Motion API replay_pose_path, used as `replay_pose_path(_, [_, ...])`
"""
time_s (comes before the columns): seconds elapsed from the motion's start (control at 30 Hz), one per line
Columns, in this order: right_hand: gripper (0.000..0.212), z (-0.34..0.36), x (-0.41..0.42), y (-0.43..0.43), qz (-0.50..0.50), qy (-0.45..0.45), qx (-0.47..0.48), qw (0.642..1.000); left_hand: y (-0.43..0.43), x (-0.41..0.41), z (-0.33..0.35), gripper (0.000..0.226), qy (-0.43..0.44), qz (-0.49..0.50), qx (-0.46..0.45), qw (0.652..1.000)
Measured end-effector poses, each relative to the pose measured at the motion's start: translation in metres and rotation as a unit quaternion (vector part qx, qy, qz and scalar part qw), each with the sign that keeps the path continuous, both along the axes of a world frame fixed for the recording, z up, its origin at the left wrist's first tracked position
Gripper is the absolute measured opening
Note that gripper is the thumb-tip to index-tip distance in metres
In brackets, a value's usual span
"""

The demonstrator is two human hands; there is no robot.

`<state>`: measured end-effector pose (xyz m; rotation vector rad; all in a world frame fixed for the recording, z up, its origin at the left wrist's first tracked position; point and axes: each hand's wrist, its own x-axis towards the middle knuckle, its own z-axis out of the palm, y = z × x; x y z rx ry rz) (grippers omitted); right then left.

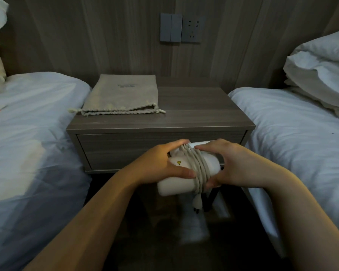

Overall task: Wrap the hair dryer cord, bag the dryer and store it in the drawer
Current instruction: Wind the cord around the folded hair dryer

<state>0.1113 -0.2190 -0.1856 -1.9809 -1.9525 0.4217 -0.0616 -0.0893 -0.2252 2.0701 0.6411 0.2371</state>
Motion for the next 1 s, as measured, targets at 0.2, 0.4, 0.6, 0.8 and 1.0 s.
replay_pose_path(0.2, [0.050, -0.014, 0.014, 0.005, 0.009, -0.003, -0.021, 1.000, -0.004, 0.005, -0.007, 0.091, 0.004, -0.011, -0.020, 1.000])
replay_pose_path(0.4, [0.057, -0.015, 0.017, 0.012, -0.115, -0.053, 0.244, 0.961, -0.010, 0.010, -0.003, 0.084, -0.033, -0.020, -0.054, 0.998])
replay_pose_path(0.6, [0.028, -0.017, 0.021, 0.009, -0.280, 0.141, 0.449, 0.837, 0.003, 0.000, 0.005, 0.066, -0.138, 0.042, -0.145, 0.979])
replay_pose_path(0.8, [0.047, -0.047, 0.021, 0.030, -0.341, 0.428, 0.107, 0.830, 0.007, -0.002, 0.004, 0.085, -0.218, 0.067, -0.256, 0.939])
replay_pose_path(1.0, [0.062, -0.038, 0.007, 0.026, -0.194, 0.640, -0.085, 0.739, 0.010, -0.003, 0.008, 0.086, -0.250, 0.088, -0.272, 0.925])
